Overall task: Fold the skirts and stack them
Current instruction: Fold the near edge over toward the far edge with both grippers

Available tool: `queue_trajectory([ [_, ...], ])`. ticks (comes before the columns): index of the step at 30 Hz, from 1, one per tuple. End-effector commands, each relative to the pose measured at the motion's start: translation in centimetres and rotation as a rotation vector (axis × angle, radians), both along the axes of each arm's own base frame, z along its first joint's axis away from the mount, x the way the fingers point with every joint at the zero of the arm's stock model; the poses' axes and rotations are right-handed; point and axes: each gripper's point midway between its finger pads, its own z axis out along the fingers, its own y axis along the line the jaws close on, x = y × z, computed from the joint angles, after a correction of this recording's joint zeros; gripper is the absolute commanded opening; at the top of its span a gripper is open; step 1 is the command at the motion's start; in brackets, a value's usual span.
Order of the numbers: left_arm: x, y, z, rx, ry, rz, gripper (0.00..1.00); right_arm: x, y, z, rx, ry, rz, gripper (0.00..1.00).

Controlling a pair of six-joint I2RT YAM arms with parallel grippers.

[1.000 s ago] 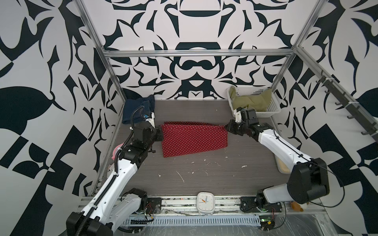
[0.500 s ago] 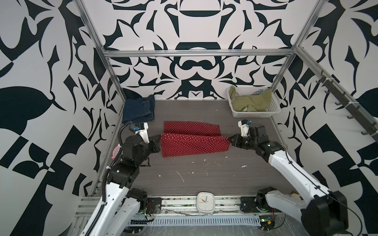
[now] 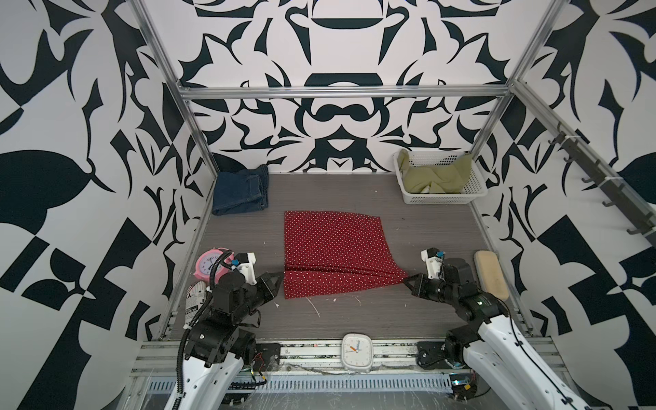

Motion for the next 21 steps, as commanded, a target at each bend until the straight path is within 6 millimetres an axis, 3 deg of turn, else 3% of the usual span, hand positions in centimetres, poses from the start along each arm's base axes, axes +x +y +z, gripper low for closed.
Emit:
queue_trajectory([
  [1,1.1,0.8,2.4,0.041,-0.061,0.042,0.00,2.6,-0.4,3.0,-0.019,-0.076,-0.044,0.00],
  [7,4.1,1.4,6.2,0.130,-0.186,0.087,0.00,6.9,1.0,7.0,0.005,-0.157,-0.021,0.00],
  [14,9.1,1.6,8.4,0.348,-0.223,0.083,0.00,12.6,2.2,9.3,0.020,-0.216,-0.039,0.00],
  [17,11.5,2.0,9.7,0.438,-0.261,0.095,0.00,15.0,1.7,8.9,-0.039,-0.204,-0.074,0.00],
  [21,14.5,2.6,9.8,0.523,-0.271,0.092,0.00,17.4,1.7,7.6,-0.078,-0.177,-0.096,0.00],
])
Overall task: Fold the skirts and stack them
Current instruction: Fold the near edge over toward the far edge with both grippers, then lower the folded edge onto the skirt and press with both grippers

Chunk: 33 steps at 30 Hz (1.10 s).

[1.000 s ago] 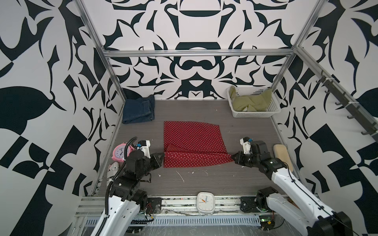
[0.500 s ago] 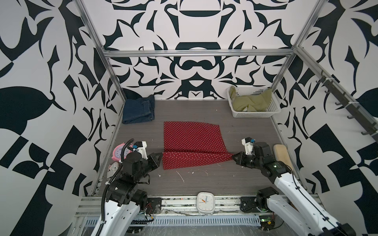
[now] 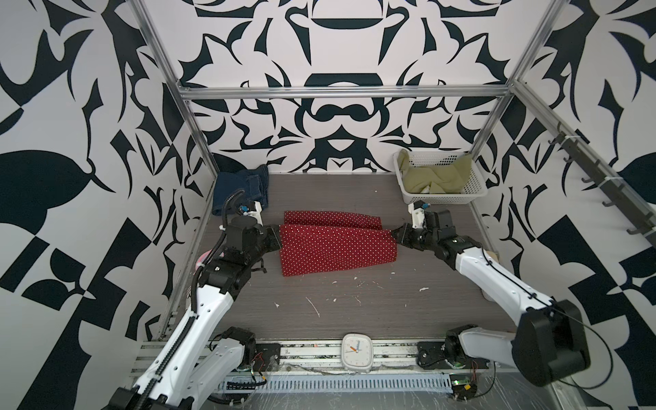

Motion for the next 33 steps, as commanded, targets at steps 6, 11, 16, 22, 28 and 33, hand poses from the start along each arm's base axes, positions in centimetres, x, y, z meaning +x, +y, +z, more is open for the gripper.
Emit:
queue_trajectory([
  [6,4.8,2.2,1.7,0.122,-0.115,0.045,0.00,4.8,-0.3,1.9,-0.038,-0.073,-0.062,0.00],
  [11,6.3,2.1,-0.4,0.176,-0.071,0.022,0.00,6.6,-0.1,0.7,-0.075,-0.051,-0.052,0.04],
  [16,7.3,2.1,-2.2,0.228,-0.029,0.007,0.00,8.1,-0.1,0.3,-0.126,-0.056,-0.037,0.08],
  [22,8.8,2.6,-3.3,0.267,-0.015,0.006,0.00,10.2,-0.2,-0.6,-0.193,-0.063,-0.022,0.10],
  [28,10.8,1.7,-4.7,0.283,0.006,-0.044,0.00,11.4,0.7,-0.4,-0.207,-0.049,0.026,0.10],
  [33,12.1,1.5,-6.1,0.299,0.034,-0.059,0.00,10.6,1.5,0.0,-0.148,-0.046,0.028,0.11],
])
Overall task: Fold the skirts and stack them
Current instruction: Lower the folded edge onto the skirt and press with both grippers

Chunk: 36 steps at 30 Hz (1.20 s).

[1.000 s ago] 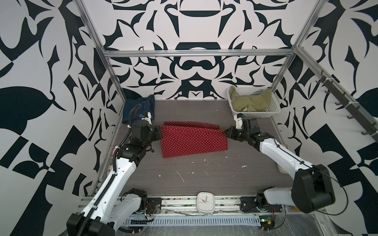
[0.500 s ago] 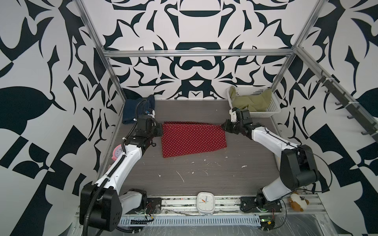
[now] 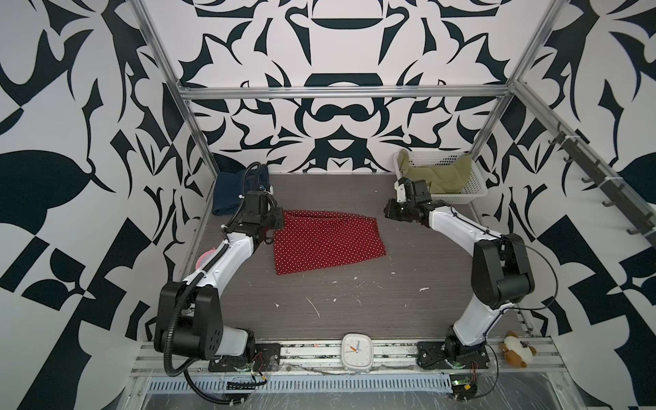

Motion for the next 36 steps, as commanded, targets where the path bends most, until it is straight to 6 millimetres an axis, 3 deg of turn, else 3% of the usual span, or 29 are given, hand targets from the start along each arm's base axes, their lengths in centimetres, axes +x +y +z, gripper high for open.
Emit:
queue_trajectory([
  [1,1.5,-0.3,0.6,0.002,-0.035,-0.024,0.00,-0.2,0.8,2.4,0.050,-0.046,0.011,0.11],
  [12,2.6,0.3,-3.2,0.015,0.055,0.023,0.00,1.2,3.9,-1.8,0.047,0.050,0.125,0.38],
  [16,2.8,0.4,-3.8,0.010,0.079,0.028,0.00,1.7,5.6,-3.9,0.026,0.093,0.189,0.40],
  [22,2.6,0.4,-3.9,0.003,0.083,0.035,0.00,2.0,5.9,-5.7,-0.005,0.106,0.181,0.42],
  [25,2.5,0.5,-3.8,0.002,0.081,0.039,0.00,2.1,6.1,-5.9,0.000,0.107,0.185,0.35],
  [32,2.1,1.1,-2.6,0.014,0.061,0.062,0.00,2.0,5.5,-4.2,-0.009,0.076,0.151,0.03],
  [36,1.5,1.2,-1.4,0.007,0.040,0.065,0.00,1.0,4.9,-2.0,-0.002,0.053,0.119,0.00],
])
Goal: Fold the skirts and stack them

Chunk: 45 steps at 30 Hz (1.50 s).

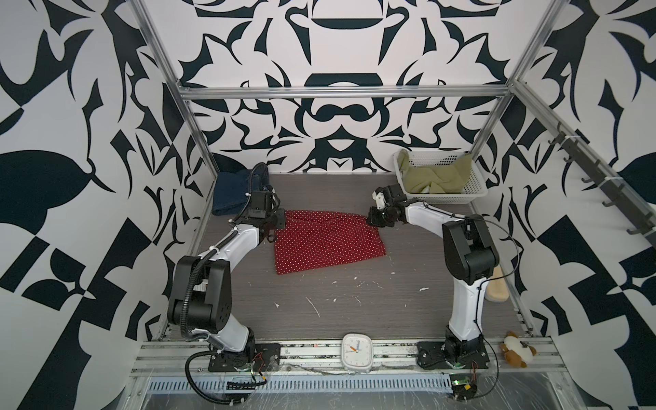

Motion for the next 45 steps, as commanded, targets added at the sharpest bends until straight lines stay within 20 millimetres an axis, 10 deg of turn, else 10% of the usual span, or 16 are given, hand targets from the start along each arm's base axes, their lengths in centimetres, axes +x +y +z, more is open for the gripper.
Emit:
queue_trajectory([
  [1,-0.4,0.6,2.9,-0.009,-0.056,0.027,0.00,-0.1,-0.5,5.3,0.021,-0.100,-0.042,0.00],
  [9,-0.5,1.4,4.1,0.026,-0.090,0.022,0.00,-2.0,-2.1,7.1,0.011,-0.134,-0.109,0.00],
  [27,5.3,0.9,1.0,0.075,-0.031,-0.043,0.00,1.3,-1.9,4.9,-0.016,-0.118,-0.157,0.04],
  [31,6.2,1.3,0.9,0.096,-0.012,-0.023,0.51,1.5,-1.8,5.6,-0.007,-0.121,-0.165,0.33],
  [33,6.3,1.6,2.0,0.101,-0.016,-0.004,0.57,1.5,-1.7,6.7,0.002,-0.132,-0.158,0.42],
  [35,6.0,2.1,3.7,0.100,-0.034,0.036,0.72,1.1,-1.8,8.3,-0.001,-0.152,-0.151,0.49],
  [39,3.8,1.5,6.2,0.017,-0.054,0.068,0.71,-0.9,-1.4,12.1,0.029,-0.215,-0.113,0.48],
  [45,-3.0,-2.9,3.4,-0.129,0.006,0.030,0.65,-8.1,2.6,11.6,0.121,-0.227,0.048,0.25],
])
